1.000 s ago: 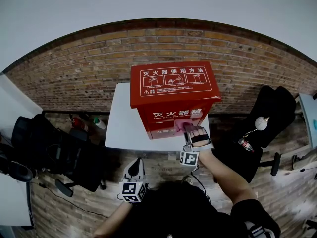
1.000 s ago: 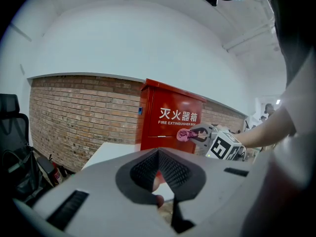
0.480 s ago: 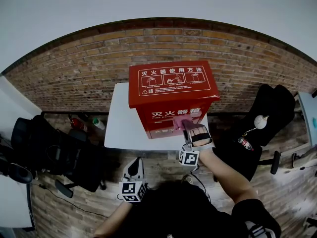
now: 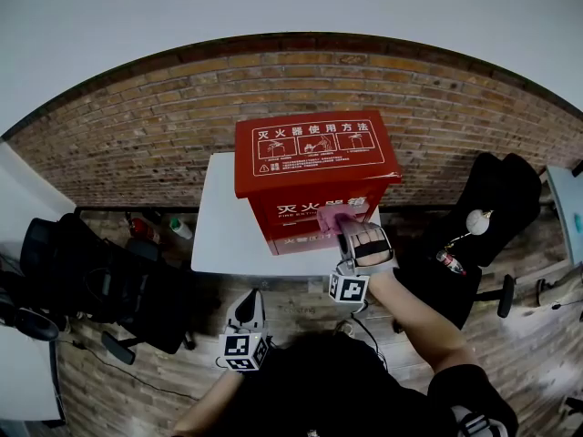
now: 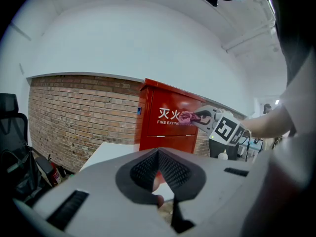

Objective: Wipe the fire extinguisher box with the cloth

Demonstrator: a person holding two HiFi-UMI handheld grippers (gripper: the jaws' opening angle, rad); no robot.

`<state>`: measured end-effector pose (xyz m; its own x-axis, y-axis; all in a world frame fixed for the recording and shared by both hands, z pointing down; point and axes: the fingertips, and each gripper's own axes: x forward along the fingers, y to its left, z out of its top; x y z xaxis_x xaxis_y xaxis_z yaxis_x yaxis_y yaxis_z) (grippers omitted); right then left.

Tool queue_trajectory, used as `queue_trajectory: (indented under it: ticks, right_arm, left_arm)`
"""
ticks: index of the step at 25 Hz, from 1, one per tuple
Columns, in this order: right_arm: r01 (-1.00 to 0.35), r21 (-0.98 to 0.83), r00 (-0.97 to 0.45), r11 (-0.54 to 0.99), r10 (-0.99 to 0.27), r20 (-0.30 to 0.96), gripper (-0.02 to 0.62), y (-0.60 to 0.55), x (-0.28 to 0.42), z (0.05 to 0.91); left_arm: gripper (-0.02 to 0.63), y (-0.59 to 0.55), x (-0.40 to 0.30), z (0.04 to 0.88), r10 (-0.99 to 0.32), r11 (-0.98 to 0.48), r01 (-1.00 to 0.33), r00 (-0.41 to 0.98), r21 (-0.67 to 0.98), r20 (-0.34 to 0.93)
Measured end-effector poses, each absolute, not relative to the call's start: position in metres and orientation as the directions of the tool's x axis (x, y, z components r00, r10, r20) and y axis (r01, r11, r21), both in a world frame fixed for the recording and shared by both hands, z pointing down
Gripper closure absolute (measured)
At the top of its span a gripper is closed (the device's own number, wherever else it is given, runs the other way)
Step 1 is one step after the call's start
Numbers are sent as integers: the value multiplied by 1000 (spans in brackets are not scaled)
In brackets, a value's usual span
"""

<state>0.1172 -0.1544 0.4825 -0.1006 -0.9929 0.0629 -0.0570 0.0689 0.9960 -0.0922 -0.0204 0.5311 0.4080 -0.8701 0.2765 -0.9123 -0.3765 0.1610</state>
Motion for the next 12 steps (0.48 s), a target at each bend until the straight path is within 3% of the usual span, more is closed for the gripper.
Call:
queue_trajectory:
  ticks: [12]
  right_arm:
    - [-53, 999, -108, 12, -994, 7, 492, -154, 117, 448]
  left_arm:
    - [572, -20, -89, 532, -867, -383, -909, 416, 167, 276]
